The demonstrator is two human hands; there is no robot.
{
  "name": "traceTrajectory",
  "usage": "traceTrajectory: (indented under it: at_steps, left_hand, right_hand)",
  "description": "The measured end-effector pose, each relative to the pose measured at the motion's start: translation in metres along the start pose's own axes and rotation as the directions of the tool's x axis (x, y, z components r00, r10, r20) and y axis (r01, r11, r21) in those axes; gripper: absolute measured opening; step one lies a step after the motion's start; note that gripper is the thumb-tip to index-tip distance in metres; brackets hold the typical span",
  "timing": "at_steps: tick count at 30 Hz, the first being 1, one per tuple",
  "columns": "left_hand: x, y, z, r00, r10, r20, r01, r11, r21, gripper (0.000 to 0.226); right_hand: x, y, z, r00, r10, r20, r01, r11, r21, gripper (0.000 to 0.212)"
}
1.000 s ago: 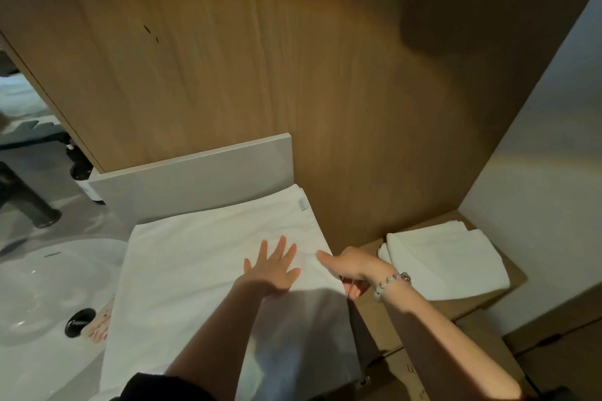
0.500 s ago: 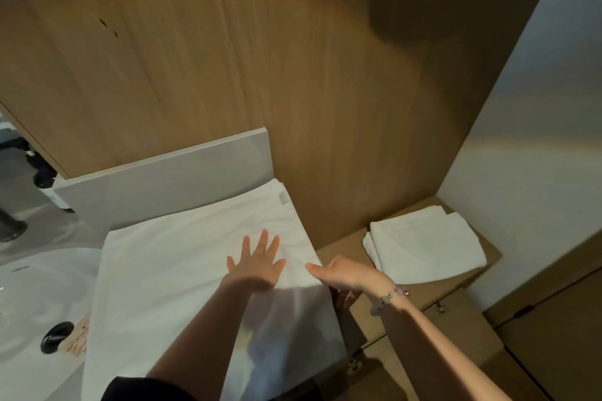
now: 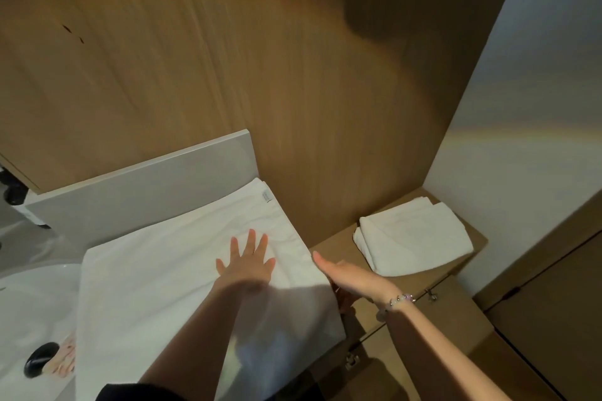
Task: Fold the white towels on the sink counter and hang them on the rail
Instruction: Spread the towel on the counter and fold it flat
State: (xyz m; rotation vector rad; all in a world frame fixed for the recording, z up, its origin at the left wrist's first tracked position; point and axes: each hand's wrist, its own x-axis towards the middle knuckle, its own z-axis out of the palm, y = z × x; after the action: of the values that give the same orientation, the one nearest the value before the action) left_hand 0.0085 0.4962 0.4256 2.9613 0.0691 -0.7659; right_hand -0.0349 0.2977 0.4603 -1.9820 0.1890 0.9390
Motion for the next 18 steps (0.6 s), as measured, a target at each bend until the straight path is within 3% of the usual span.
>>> traceTrajectory:
  at_steps: [3,9,15,18]
  left_hand:
    - [0.0,0.001,0.0,1.0,0.004,-0.009,-0.004,1.0,-0.01,0.06]
    - [-0.001,0.004,0.0,1.0,-0.006,-0.009,0.006,1.0,-0.001,0.06]
    - [-0.002,0.003,-0.001,1.0,0.009,-0.007,-0.009,1.0,0.012,0.061]
    - [-0.002,0.002,0.0,1.0,0.025,-0.012,-0.025,1.0,0.011,0.061]
  right_hand:
    - [0.0,0.006,-0.011,0.996,-0.011,-0.093,0.008,0.999,-0.036,0.063]
    - [0.004,0.02,-0.01,0.998,-0.046,0.052,0.047,0.998,-0.031,0.044]
    - [0.0,0.028,-0.006,0.998,0.024,0.053,-0.015,0.988,-0.153,0.042]
    - [0.0,0.028,-0.003,0.997,0.004,0.079,-0.003,1.0,-0.012,0.034]
